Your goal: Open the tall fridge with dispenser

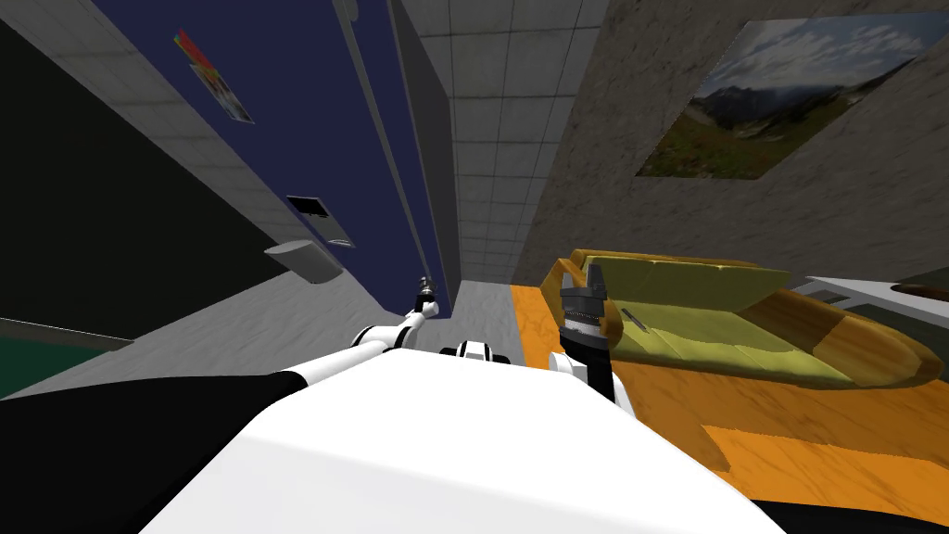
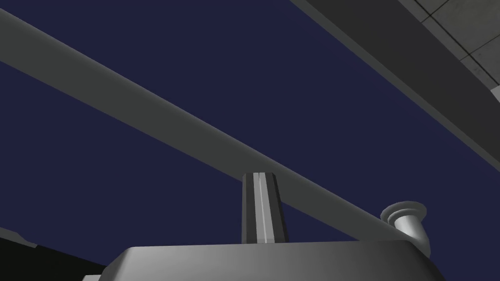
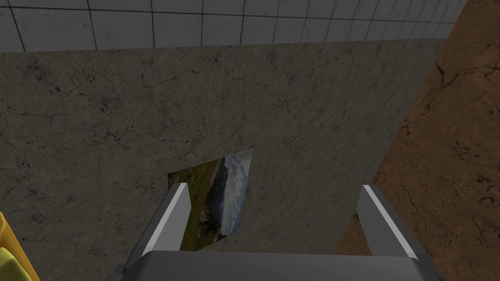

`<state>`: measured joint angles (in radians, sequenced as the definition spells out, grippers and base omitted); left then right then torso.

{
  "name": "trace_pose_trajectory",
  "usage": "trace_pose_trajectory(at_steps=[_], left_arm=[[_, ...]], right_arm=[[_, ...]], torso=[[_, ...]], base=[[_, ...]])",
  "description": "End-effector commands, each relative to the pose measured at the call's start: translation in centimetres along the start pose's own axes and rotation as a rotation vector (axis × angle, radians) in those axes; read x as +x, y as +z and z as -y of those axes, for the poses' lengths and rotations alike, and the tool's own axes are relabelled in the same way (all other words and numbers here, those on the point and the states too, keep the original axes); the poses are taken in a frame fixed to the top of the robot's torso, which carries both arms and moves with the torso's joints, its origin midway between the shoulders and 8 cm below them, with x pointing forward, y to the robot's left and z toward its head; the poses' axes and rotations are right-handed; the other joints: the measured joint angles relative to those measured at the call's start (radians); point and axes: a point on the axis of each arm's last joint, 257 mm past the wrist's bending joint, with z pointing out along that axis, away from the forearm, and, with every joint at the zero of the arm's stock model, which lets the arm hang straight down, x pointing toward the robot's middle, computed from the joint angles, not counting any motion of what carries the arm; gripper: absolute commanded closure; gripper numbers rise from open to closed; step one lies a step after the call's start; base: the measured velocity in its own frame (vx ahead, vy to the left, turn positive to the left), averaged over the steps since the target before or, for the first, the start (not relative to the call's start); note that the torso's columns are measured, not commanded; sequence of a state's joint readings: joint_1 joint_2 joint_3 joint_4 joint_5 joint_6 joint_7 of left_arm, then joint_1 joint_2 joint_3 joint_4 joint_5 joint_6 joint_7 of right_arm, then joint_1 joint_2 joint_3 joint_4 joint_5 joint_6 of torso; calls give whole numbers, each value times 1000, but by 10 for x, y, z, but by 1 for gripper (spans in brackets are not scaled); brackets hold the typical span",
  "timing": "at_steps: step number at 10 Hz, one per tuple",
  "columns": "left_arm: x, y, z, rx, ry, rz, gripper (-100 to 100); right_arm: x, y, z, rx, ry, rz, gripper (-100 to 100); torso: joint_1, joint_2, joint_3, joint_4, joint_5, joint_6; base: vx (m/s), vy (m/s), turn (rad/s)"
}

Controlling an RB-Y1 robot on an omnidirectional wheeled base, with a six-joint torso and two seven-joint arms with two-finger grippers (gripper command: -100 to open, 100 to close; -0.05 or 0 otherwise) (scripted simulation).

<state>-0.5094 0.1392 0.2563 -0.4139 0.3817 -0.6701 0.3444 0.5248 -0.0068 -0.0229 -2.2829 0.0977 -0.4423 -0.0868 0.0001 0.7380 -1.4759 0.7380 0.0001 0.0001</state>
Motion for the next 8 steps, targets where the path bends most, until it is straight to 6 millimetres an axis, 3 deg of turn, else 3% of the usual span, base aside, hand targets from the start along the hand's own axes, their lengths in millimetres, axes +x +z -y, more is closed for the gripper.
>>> trace_pose_trajectory(at_steps=[1, 2, 4, 5, 8], left_arm=[[-6, -1, 3, 11, -4, 15, 100], [-5, -4, -7, -2, -74, 39, -100], [-10, -4, -8, -6, -122, 62, -100], [-5, -9, -21, -26, -159, 72, -100], [-21, -11, -15, -23, -145, 86, -100]], right_arm=[[0, 0, 0, 0, 0, 0, 0], [0, 0, 0, 0, 0, 0, 0], [0, 0, 0, 0, 0, 0, 0], [0, 0, 0, 0, 0, 0, 0], [0, 0, 0, 0, 0, 0, 0]], torso=[[0, 0, 0, 0, 0, 0], [-1, -2, -1, 0, 0, -1], [3, -6, -4, -2, 1, 0], [2, -3, -2, -1, 1, 0], [-4, 3, 2, 1, -1, 0]], base=[[-35, 18, -38], [48, 66, -17], [85, 104, -36], [77, 103, -8], [32, 15, -44]])
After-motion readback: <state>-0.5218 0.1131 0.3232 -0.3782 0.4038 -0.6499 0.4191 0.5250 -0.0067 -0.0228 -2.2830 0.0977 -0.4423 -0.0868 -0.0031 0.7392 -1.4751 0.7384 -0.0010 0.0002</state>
